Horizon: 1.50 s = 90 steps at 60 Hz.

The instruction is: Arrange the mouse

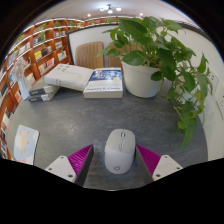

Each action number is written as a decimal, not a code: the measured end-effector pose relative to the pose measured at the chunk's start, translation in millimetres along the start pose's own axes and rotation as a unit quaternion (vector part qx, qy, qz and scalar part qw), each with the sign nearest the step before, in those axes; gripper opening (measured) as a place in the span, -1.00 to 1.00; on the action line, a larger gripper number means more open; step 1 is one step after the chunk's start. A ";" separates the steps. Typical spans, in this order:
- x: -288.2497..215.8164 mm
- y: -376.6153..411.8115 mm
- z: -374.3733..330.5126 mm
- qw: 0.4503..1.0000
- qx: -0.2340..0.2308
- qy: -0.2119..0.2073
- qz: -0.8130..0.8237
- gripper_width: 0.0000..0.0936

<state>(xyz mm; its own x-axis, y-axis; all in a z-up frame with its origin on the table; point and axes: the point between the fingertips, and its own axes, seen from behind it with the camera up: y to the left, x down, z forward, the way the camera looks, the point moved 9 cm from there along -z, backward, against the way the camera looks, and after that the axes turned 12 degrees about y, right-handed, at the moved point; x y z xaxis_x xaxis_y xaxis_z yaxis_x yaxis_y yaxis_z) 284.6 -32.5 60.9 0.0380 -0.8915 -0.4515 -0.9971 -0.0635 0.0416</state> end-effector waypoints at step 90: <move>11.5 385.0 -30.0 0.999 0.023 -0.022 -0.024 -0.22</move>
<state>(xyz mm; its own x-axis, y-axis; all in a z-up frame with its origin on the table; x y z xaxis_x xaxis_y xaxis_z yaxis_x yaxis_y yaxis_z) -96.9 -80.6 98.5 0.0830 -0.8673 -0.4909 -0.9963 -0.0831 -0.0215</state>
